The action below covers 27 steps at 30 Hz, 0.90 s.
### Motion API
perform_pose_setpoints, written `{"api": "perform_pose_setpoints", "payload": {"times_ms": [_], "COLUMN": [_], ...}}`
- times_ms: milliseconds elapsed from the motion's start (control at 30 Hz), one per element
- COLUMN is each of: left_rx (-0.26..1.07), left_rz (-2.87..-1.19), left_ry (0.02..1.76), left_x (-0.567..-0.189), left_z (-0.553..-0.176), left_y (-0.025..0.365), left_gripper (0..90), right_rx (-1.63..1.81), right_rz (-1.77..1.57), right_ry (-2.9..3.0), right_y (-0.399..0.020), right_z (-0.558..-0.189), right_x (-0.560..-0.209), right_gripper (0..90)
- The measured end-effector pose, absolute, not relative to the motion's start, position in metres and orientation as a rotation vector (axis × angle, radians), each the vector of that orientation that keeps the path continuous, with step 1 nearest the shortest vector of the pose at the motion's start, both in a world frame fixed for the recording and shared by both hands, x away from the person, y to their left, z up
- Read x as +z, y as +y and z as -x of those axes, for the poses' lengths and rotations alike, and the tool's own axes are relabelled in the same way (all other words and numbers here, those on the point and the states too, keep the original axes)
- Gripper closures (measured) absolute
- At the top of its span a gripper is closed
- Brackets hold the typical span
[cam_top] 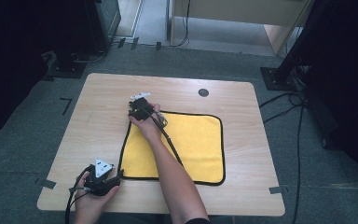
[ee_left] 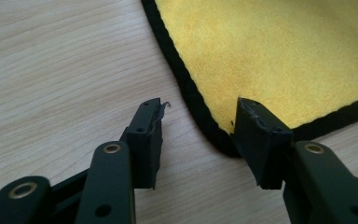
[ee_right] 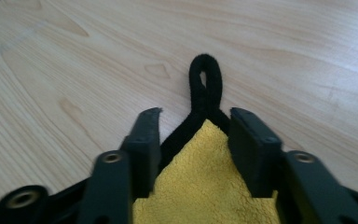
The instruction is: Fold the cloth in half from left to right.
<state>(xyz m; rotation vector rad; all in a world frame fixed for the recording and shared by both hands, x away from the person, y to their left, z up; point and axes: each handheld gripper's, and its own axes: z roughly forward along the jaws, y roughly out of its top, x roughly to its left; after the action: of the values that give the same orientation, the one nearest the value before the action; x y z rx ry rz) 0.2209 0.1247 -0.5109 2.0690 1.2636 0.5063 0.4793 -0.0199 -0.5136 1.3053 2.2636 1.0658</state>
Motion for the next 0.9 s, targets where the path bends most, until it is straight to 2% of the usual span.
{"api": "perform_pose_setpoints", "payload": {"times_ms": [33, 67, 100, 200, 433, 467, 500, 633, 733, 767, 800, 833, 900], "left_rx": [0.498, 0.498, 0.476, 0.454, 0.479, 0.487, 0.487, 0.433, 0.413, 0.39, 0.39, 0.377, 0.347], "left_rz": [-2.073, -2.073, -2.083, -2.088, -2.024, -2.019, -2.019, -2.016, -2.022, -2.022, -2.022, -2.022, -2.026], "left_ry": [1.253, 1.253, 1.223, 1.191, 1.065, 0.995, 0.995, 0.872, 0.828, 0.783, 0.783, 0.758, 0.727], "left_x": [-0.511, -0.511, -0.51, -0.508, -0.482, -0.471, -0.471, -0.456, -0.453, -0.452, -0.452, -0.452, -0.455], "left_z": [-0.221, -0.221, -0.218, -0.215, -0.202, -0.198, -0.198, -0.197, -0.198, -0.2, -0.2, -0.2, -0.203], "left_y": [0.124, 0.124, 0.121, 0.117, 0.094, 0.075, 0.075, 0.02, -0.002, -0.028, -0.028, -0.044, -0.068], "left_gripper": [61.3, 67.7, 75.6, 85.6, 87.4, 87.4, 87.4, 87.4, 87.4, 87.4, 87.5, 87.5, 87.6], "right_rx": [1.051, 1.051, 1.024, 1.086, 1.252, 1.298, 1.298, 1.318, 1.326, 1.33, 1.328, 1.316, 1.308], "right_rz": [-1.293, -1.293, -1.299, -1.321, -1.263, -1.269, -1.269, -1.292, -1.349, -1.372, -1.397, -1.425, -1.437], "right_ry": [2.252, 2.252, 2.255, 2.268, 2.218, 2.193, 2.193, 2.153, 2.113, 2.1, 2.085, 2.063, 2.05], "right_y": [-0.02, -0.02, -0.021, -0.028, -0.059, -0.076, -0.076, -0.131, -0.168, -0.182, -0.196, -0.214, -0.224], "right_z": [-0.478, -0.478, -0.478, -0.476, -0.465, -0.462, -0.462, -0.454, -0.449, -0.447, -0.445, -0.443, -0.442], "right_x": [-0.514, -0.514, -0.512, -0.507, -0.48, -0.47, -0.47, -0.455, -0.455, -0.456, -0.458, -0.461, -0.463], "right_gripper": [67.3, 67.3, 82.9, 85.2, 85.1, 85.0, 85.0, 84.7, 84.7, 84.8, 84.8, 84.8, 85.0]}}
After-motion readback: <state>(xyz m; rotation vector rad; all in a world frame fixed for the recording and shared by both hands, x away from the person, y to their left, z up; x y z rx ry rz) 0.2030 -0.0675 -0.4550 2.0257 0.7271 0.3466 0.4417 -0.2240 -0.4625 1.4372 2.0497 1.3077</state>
